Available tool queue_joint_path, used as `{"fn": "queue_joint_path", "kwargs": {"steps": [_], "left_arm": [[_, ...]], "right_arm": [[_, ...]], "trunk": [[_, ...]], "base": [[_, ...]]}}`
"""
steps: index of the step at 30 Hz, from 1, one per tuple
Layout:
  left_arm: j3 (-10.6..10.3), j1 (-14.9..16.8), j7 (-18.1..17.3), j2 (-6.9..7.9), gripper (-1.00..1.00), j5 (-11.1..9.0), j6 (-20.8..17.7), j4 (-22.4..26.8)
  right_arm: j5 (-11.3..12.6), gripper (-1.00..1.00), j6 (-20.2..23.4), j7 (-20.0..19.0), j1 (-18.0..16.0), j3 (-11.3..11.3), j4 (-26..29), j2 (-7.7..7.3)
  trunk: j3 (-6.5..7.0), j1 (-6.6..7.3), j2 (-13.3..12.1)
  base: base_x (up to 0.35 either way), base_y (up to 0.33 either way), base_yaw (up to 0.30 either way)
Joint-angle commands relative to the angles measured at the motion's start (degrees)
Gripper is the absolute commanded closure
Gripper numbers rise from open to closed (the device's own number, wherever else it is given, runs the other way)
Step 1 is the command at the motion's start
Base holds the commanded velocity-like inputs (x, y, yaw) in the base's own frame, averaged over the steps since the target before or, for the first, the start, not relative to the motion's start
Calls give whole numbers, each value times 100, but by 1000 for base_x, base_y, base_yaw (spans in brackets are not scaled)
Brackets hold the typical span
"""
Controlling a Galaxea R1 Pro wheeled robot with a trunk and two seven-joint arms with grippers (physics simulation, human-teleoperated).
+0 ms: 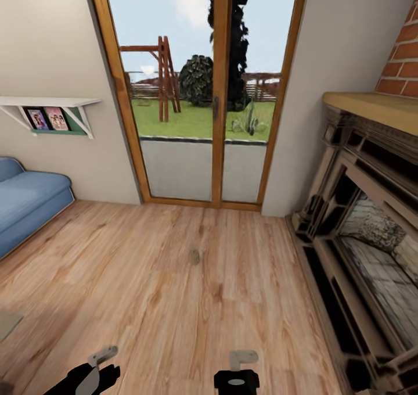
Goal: Place each of the two pumpkins and all three candles from the living room inside a cabinet in the living room (use any cabinet), then make sure every cabinet is closed, and position the cauldron so it is next to a table in the living room.
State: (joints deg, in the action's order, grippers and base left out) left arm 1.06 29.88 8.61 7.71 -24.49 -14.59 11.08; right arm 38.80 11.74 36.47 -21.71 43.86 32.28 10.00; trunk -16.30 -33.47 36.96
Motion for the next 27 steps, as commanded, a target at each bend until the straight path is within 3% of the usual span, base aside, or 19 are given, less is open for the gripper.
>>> {"fn": "queue_joint_path", "kwargs": {"steps": [1, 8, 21, 27], "left_arm": [[2, 0, 0, 1, -100, -1, 0, 0], [0, 0, 0, 2, -100, -3, 0, 0], [0, 0, 0, 2, -100, -1, 0, 0], [0, 0, 0, -1, -100, 3, 0, 0]], "right_arm": [[0, -100, -2, 0, 0, 0, -1, 0], [4, -100, -3, 0, 0, 16, -2, 0], [-3, -100, -9, 9, 0, 120, -2, 0], [-4, -100, -14, 9, 0, 117, -2, 0]], "trunk": [[10, 0, 0], [75, 0, 0], [173, 0, 0], [181, 0, 0]], "base": [[331, 5, 1], [331, 93, 35], [331, 124, 189], [331, 118, 46]]}}
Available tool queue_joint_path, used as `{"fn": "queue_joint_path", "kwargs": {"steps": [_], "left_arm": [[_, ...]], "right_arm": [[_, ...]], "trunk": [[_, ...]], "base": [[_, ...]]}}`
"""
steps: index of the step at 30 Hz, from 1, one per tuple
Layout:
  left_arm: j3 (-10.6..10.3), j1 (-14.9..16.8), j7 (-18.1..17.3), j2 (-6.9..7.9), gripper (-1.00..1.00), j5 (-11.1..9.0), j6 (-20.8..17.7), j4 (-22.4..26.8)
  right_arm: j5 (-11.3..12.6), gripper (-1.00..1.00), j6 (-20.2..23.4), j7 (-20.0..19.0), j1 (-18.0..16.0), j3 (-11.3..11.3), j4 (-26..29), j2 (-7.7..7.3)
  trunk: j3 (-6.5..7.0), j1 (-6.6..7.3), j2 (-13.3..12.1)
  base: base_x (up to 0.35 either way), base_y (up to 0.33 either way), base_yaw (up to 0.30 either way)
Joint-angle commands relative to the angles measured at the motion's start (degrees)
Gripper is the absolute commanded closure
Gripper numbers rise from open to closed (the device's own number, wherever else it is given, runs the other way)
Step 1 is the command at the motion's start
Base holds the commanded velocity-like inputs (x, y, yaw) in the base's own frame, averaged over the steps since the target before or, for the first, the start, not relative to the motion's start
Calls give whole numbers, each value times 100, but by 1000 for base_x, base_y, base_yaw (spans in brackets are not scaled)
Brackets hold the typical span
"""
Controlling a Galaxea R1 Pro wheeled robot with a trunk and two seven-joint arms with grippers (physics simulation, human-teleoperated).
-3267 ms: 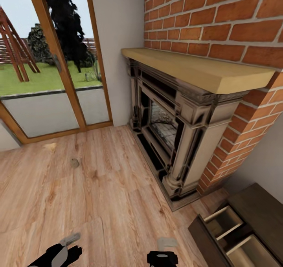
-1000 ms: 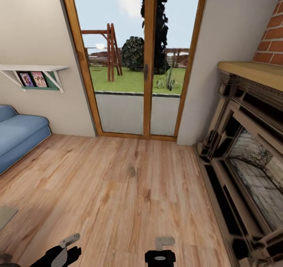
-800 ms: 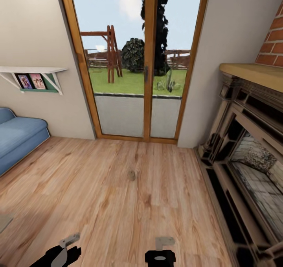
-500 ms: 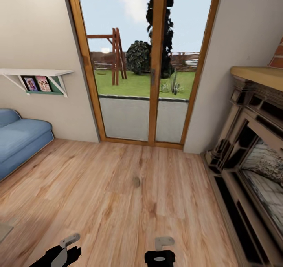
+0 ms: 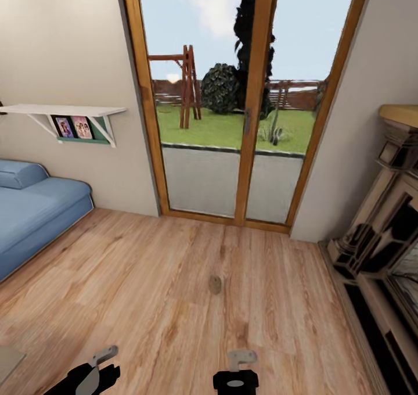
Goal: Place each of the two pumpkins and all three candles from the living room inside a cabinet in the living room (use any cabinet), then make sure every cabinet is closed, and position the cauldron so it is next to a table in the living room.
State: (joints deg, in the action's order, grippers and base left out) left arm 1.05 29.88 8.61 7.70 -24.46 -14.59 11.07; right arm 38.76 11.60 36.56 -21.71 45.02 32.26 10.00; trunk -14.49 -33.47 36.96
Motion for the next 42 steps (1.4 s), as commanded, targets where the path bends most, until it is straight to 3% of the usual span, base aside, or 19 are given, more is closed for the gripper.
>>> {"fn": "queue_joint_path", "kwargs": {"steps": [1, 37, 39, 41, 42], "left_arm": [[0, 0, 0, -3, -100, 1, 0, 0], [-2, 0, -67, -15, -100, 7, -21, 0], [16, 5, -130, -9, -100, 8, -89, 26], [30, 24, -157, 0, -100, 7, -312, 71], [35, 52, -165, 9, -100, 9, -595, 134]], "right_arm": [[0, -100, -6, -3, 0, -1, 0, 0], [8, -100, -124, 9, 0, -5, 35, 0], [40, -100, 14, 29, -26, -23, 69, 0], [68, -100, 393, 37, -114, -47, 125, 0], [86, -100, 785, 34, -250, -81, 216, 0]], "trunk": [[0, 0, 0], [1, 0, 0], [1, 0, 0], [1, 0, 0], [1, 0, 0]], "base": [[331, 117, 6], [326, 92, 0], [296, 6, 0], [277, 3, 0], [254, 2, 0]]}}
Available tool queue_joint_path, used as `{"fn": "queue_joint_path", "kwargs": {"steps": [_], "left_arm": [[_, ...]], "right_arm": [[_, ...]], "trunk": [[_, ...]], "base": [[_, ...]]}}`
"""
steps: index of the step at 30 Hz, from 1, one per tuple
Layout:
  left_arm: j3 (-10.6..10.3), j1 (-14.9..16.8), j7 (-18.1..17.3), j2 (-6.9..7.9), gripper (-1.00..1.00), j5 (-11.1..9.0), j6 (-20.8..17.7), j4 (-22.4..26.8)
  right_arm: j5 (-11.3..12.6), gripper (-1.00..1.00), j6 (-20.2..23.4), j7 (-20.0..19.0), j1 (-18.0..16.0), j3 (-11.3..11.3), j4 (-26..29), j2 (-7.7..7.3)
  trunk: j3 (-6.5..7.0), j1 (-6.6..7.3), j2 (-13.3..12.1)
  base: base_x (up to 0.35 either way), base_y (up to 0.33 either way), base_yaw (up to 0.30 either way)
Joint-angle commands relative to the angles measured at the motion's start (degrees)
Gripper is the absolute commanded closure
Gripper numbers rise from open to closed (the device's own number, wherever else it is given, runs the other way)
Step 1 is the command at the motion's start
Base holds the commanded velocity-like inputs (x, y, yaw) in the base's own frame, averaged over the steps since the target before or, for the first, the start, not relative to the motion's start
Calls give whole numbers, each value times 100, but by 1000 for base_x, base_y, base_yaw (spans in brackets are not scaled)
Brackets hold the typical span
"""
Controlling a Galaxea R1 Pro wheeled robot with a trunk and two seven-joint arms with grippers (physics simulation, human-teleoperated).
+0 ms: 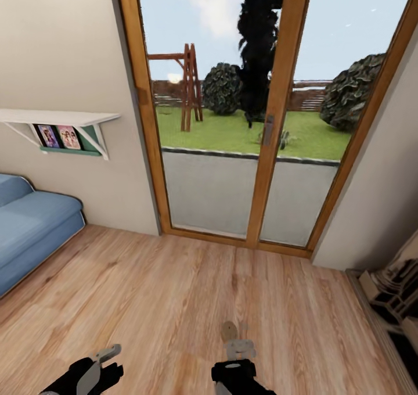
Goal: Place each of the two pumpkins and all three candles from the living room inside a cabinet in the living room (use any cabinet), then make sure every cabinet is closed, and position the cauldron so it is next to a table in the living room.
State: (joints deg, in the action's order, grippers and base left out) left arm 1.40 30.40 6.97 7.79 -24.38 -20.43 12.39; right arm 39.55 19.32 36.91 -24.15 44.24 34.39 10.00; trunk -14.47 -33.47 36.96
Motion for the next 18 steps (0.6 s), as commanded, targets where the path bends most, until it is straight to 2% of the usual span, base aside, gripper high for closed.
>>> {"fn": "queue_joint_path", "kwargs": {"steps": [1, 4, 6, 7, 10, 15, 18], "left_arm": [[6, 72, -7, 49, -100, 2, -554, 233], [37, 169, -14, 180, -100, -3, -1559, 1049], [57, 189, -17, 239, -100, -18, -1956, 1457], [61, 194, -21, 272, -100, -31, -2057, 1566], [73, 201, -24, 309, -100, -62, -2202, 1707], [88, 216, -25, 314, -100, -88, -2282, 1794], [213, 230, -28, 331, -100, -98, -2314, 1813]], "right_arm": [[47, -100, 636, -4, -230, -155, 144, 0], [92, -100, 1315, 15, -562, -821, 300, 0], [99, -100, 1476, 22, -759, -1166, 333, 0], [100, -100, 1518, 29, -830, -1260, 337, 0], [75, -100, 1633, 63, -926, -1387, 398, 0], [58, -100, 2018, 147, -956, -1436, 651, 0], [67, -100, 2059, 155, -985, -1446, 707, 0]], "trunk": [[-1, 0, 0], [-1, 0, 0], [-1, 0, 0], [-1, 0, 0], [-1, 0, 0], [-1, 0, 0], [-1, 0, 0]], "base": [[208, 1, 0], [177, 0, 0], [171, 0, 0], [202, 0, 0], [235, 0, 0], [254, 0, 0], [255, 0, 0]]}}
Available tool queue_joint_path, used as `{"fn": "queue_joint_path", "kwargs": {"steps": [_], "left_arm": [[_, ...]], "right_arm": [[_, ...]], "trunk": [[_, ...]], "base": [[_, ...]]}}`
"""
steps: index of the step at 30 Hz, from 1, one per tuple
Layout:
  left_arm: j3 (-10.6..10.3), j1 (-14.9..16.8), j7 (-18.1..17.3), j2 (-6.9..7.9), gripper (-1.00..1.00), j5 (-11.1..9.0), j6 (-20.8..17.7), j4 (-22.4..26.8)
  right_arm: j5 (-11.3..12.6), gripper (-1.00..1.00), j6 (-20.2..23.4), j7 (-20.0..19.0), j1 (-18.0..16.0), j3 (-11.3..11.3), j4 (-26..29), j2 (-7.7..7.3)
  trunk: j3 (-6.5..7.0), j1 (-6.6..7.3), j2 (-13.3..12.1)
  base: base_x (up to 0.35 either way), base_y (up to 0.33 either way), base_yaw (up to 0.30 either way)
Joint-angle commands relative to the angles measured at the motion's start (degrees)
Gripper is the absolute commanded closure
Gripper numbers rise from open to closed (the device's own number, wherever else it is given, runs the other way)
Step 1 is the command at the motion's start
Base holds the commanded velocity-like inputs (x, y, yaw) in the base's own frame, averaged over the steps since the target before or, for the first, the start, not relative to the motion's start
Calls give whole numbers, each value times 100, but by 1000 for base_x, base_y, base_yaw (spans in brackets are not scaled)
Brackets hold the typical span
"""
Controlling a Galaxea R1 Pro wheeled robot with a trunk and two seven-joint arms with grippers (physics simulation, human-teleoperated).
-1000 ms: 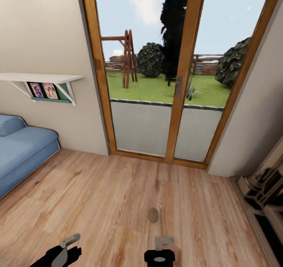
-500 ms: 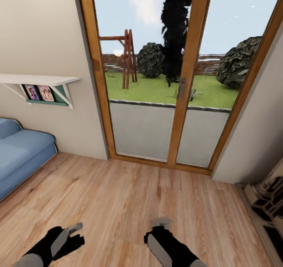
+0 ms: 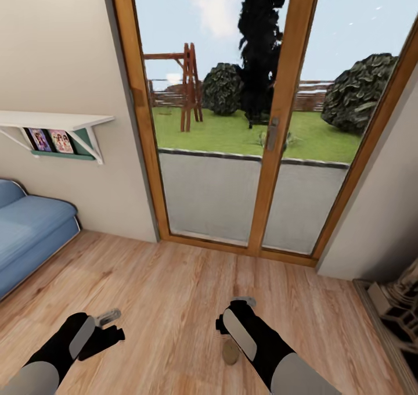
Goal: Place each of the two pumpkins and all three candles from the living room inside a cabinet in the living room (use any cabinet), then make sure every cabinet is closed, and position the cauldron so it is next to a table in the living room.
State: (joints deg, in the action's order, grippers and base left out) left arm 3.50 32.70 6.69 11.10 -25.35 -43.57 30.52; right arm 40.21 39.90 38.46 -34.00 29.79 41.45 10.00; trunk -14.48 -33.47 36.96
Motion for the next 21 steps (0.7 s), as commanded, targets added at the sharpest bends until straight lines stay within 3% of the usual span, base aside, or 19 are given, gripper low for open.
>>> {"fn": "queue_joint_path", "kwargs": {"steps": [1, 9, 15, 21], "left_arm": [[70, 2, 0, 0, -100, -1, -16, 3], [234, 6, -1, -12, -100, 2, -46, 7], [242, 7, -1, -26, -100, 4, -60, 31], [255, 8, -1, -36, -100, -7, -91, 43]], "right_arm": [[1, -100, 7, 0, -41, -8, -1, 0], [-6, -100, 4, -13, -173, -50, -80, 0], [-9, -100, -19, -42, -177, -241, -175, -48], [-15, -100, -281, -57, -243, -293, -497, -67]], "trunk": [[0, 0, 0], [0, 0, 0], [0, 0, 0], [-108, -132, 241]], "base": [[246, 0, 0], [235, -20, 0], [41, -13, 0], [2, -1, 0]]}}
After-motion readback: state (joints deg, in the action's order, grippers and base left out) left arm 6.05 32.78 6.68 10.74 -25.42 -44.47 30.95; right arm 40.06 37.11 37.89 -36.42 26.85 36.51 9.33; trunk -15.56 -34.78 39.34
